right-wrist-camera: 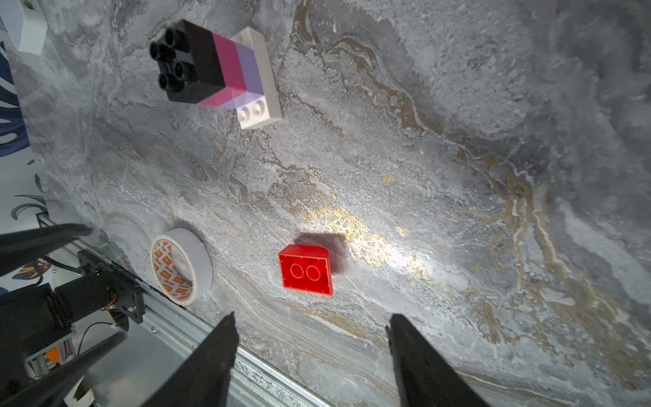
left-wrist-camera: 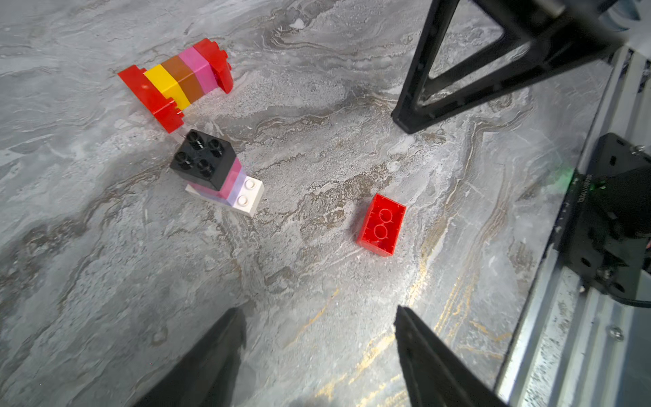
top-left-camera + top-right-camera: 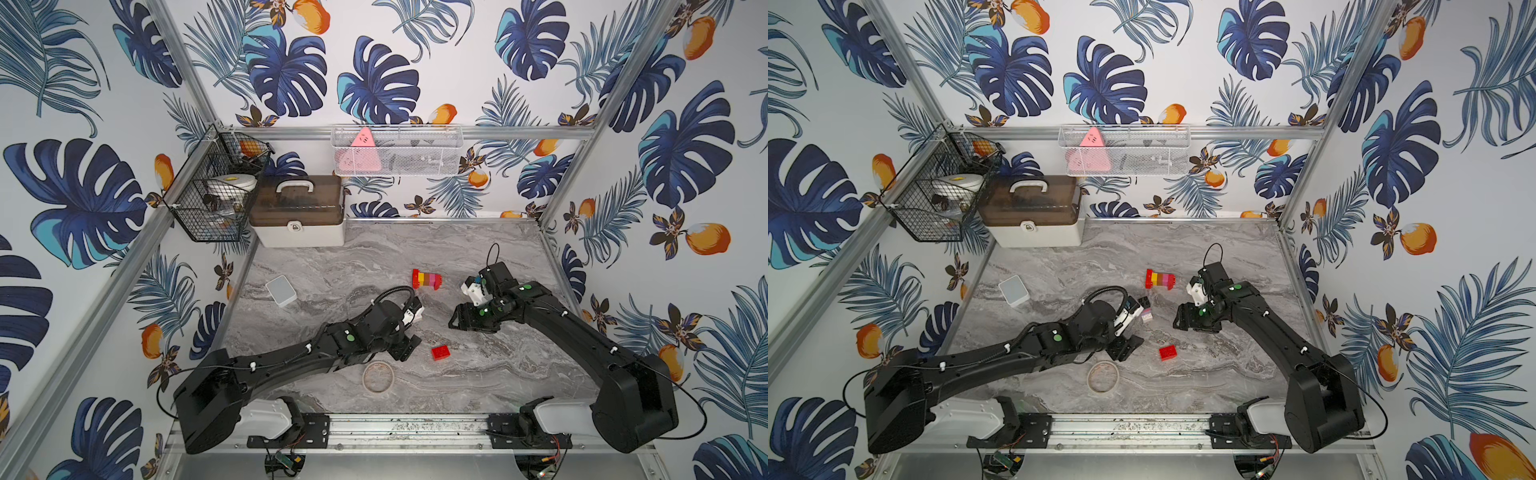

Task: Assemble the number 1 with lego
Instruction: Pick up the lego brick from the center of the board.

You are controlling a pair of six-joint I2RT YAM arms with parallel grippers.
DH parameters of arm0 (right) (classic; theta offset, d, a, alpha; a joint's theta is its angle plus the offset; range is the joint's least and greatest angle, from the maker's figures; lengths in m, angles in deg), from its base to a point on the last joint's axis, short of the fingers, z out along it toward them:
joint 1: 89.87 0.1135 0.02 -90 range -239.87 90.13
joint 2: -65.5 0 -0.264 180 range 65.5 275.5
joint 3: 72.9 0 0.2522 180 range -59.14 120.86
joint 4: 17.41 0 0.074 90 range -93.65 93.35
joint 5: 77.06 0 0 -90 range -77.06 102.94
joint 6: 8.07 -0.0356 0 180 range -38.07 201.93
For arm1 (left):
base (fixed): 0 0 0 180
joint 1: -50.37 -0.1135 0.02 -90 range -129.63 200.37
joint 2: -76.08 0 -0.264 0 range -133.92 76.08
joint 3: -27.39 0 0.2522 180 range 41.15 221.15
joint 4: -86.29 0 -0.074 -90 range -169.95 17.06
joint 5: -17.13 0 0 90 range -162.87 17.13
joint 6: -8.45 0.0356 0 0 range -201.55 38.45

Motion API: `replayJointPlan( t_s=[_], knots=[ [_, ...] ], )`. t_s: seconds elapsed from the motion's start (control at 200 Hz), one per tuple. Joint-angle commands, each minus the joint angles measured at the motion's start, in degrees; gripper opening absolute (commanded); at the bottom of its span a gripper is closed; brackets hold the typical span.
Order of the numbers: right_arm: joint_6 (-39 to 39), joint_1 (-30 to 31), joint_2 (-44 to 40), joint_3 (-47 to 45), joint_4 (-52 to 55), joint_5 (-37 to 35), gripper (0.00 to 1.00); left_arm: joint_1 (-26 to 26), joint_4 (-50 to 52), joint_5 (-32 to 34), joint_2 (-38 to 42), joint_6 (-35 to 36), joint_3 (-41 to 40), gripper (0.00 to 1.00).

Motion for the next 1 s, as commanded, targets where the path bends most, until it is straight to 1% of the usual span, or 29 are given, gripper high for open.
replayJointPlan(
  t_s=[0.0,0.04,0.12,0.285,0.515,0.645,0.726,0.906,0.996],
  knots=[
    [0.7,-0.5,0.3,0.1,-1.3,3.0,0.69,0.7,-4.8,-2.2,-4.1,3.6,1.6,0.69],
    [0.3,-0.7,0.1,-0.2,-1.7,3.2,0.69,1.5,-5.5,-2.8,-5.8,4.9,2.0,0.69],
    [-0.7,-1.5,-0.3,-1.2,-2.6,3.2,0.71,3.7,-6.5,-1.5,-9.6,7.1,3.1,0.71],
    [-1.5,-3.7,0.3,-2.7,-3.8,4.6,0.73,6.0,-7.3,-1.4,-17.4,9.0,5.4,0.73],
    [-0.9,-6.7,0.8,-3.6,-4.8,7.2,0.72,6.3,-9.1,-2.2,-24.2,9.5,7.6,0.75],
    [-1.2,-7.4,0.9,-3.8,-5.3,8.1,0.72,6.3,-9.9,-2.8,-26.8,9.5,9.3,0.74],
    [-1.6,-7.6,0.7,-4.0,-5.6,8.3,0.7,6.3,-9.8,-3.1,-27.8,9.7,10.0,0.71],
    [-1.5,-7.8,0.3,-3.8,-4.8,7.5,0.67,6.3,-9.7,-4.7,-28.7,10.0,10.6,0.53],
    [-1.7,-7.8,-0.2,-3.8,-4.2,6.5,0.66,6.3,-8.5,-5.9,-28.8,9.4,11.2,0.46]
  ],
)
